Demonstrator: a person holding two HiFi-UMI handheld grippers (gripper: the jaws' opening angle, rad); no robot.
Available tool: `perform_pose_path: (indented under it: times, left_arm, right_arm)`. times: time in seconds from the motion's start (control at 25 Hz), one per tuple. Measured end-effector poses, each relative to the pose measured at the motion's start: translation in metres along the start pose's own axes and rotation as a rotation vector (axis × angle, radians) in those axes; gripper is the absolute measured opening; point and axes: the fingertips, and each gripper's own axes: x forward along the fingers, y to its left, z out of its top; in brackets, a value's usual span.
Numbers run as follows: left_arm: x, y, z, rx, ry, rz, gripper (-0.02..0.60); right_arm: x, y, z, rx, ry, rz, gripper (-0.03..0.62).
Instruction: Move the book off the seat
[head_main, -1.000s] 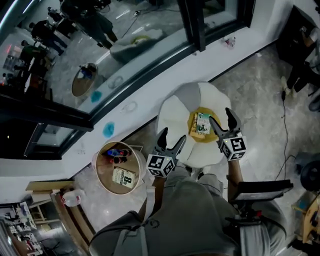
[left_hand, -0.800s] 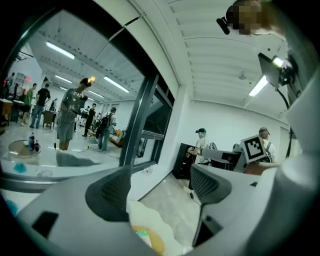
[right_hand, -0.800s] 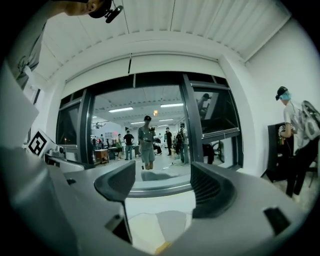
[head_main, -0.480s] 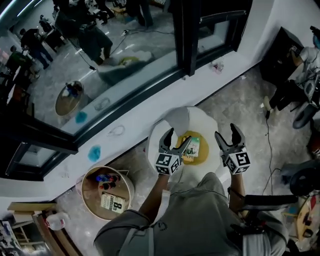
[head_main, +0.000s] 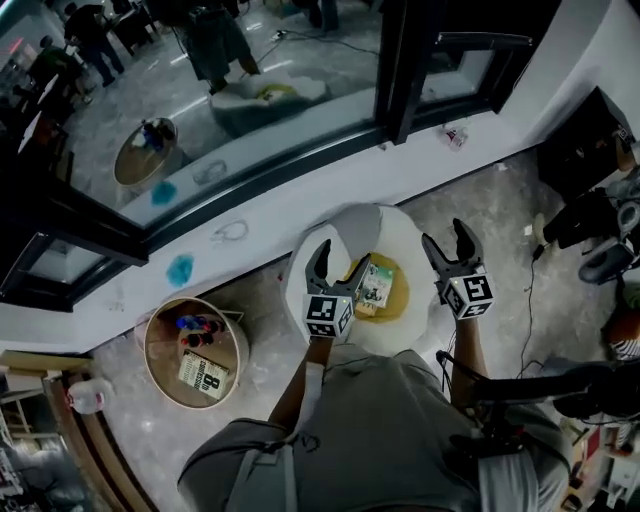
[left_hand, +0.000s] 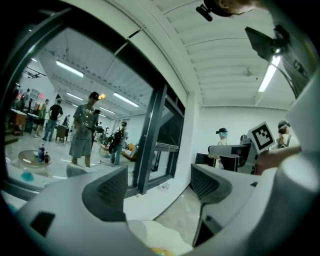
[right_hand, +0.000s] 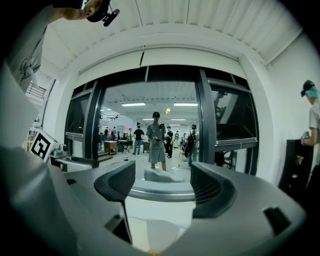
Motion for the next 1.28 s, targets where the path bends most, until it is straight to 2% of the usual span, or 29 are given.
perform_pose_path:
  times: [0.12,0.24,0.4,0.52,0.6,0.72,1.0,1.28]
  left_arm:
    - [0.01,-0.002,0.005,0.004,-0.007,0.05,0.39]
    - [0.028,-0.008,-0.006,0.028,-0.004,0.074,0.39]
    - [0.06,-0.012,-0.049,0.054,0.047,0.076,0.399]
    - [0.091,-0.002,-0.096,0.028,0.085,0.102,0.41]
    - [0.102,-0.001,-0.14,0.008,0.119,0.131,0.419]
    - [0.109,0.0,-0.225,0.001,0.174,0.159,0.43]
    - [0.131,0.027,-0.408,0.003,0.282,0.196,0.446]
    - [0.121,0.051,-0.608,-0.146,0.435,0.323,0.448]
  right_arm:
    - [0.017,-0.018,0.006,-0.022,-0.039,0.049,0.353]
    - [0.033,-0.033,-0.014,-0.043,-0.045,0.106,0.353]
    - [0.06,-0.036,-0.076,-0.069,0.012,0.197,0.353]
    - [0.084,-0.031,-0.14,-0.102,0.074,0.301,0.353]
    - [0.09,-0.026,-0.192,-0.12,0.127,0.387,0.353]
    - [0.095,-0.027,-0.284,-0.12,0.205,0.477,0.353]
    - [0.124,-0.042,-0.485,-0.115,0.35,0.551,0.353]
    - [0.126,-0.041,-0.68,-0.133,0.57,0.631,0.353]
